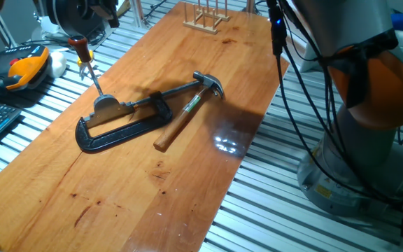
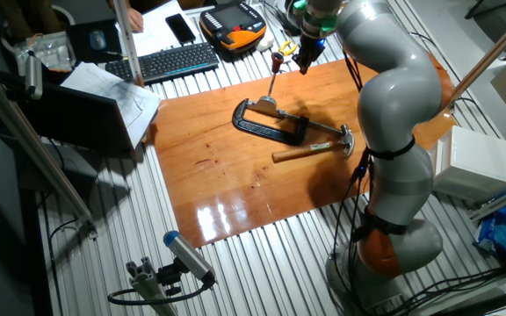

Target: Pull up the lever

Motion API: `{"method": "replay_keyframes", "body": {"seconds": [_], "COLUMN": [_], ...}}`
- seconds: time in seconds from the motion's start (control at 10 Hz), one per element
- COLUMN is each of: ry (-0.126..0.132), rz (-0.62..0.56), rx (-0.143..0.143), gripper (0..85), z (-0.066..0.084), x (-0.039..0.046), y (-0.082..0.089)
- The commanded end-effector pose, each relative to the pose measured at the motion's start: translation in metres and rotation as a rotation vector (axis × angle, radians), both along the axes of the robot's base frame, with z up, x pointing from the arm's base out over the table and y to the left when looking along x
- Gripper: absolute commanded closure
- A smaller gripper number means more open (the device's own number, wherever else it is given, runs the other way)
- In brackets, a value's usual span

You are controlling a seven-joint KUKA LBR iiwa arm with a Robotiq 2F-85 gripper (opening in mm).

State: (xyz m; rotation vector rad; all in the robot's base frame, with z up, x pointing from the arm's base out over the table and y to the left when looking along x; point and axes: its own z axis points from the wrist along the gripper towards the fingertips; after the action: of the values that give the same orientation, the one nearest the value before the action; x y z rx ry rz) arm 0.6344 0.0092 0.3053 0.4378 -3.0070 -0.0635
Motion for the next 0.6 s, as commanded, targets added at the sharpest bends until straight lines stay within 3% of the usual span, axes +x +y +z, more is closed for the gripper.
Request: {"method": "replay_keyframes", "body": {"seconds": [0.0,0.5], "ry": [-0.002,-0.031], "rz": [-0.002,0.0], "rx": [-0.004,0.016], "gripper": [85.0,85.0], "z": [-0.003,-0.033], "x": [-0.0003,-0.0022], "y": [0.001,0.002]}}
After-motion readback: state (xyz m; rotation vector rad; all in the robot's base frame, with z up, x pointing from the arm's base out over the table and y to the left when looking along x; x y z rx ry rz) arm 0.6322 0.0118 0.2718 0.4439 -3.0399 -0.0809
